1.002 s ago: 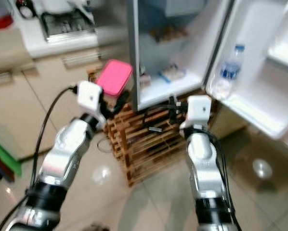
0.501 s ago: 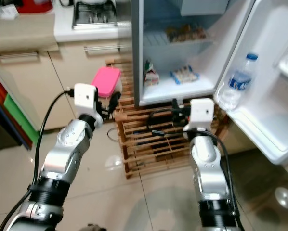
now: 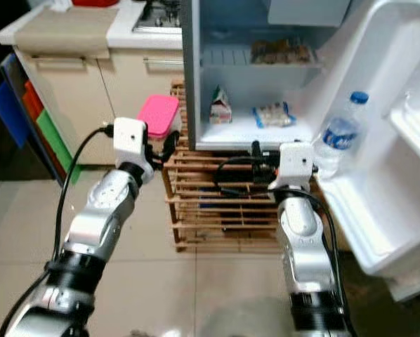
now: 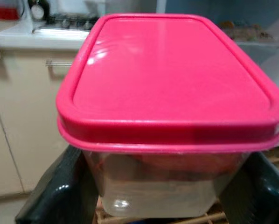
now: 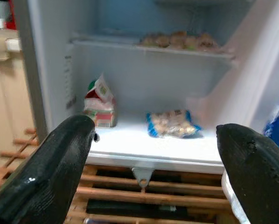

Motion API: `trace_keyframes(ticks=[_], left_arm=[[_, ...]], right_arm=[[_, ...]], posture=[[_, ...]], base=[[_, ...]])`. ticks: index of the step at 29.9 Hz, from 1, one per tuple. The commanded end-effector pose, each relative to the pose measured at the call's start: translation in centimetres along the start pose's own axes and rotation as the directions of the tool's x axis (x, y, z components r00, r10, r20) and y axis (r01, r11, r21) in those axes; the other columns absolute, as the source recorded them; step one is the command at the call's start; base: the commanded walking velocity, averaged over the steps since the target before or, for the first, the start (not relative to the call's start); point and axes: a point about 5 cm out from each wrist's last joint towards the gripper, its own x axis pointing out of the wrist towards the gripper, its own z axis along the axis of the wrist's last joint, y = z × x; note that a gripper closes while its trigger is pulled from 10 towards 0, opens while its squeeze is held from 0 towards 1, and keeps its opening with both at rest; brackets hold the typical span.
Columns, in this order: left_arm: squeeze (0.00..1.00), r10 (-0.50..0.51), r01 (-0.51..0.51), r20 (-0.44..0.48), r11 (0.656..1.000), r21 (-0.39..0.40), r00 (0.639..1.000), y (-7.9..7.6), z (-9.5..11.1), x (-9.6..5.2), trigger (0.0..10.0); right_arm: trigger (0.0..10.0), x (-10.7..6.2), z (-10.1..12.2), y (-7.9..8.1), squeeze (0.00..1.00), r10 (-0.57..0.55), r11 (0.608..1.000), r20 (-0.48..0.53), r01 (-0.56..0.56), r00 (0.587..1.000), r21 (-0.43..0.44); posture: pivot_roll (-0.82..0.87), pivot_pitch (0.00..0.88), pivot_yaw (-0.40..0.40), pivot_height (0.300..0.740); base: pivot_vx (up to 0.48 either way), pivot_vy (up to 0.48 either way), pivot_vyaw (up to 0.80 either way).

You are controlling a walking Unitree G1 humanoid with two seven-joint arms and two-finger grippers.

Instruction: Restocking fridge

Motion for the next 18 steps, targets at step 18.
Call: trace_keyframes(ticks=[18], left_arm=[[0.0, 0.051, -0.051, 0.01, 0.999, -0.011, 0.999, 0.9, 0.3, 0.4, 10.0]], right_arm=[[10.0, -1.9, -1.5, -6.9, 0.0, -0.269, 0.962, -0.109, 0.263, 0.957, -0.073]], posture=[[-0.18, 0.0, 0.027, 0.74]], base=[[0.0, 0.0, 0.0]])
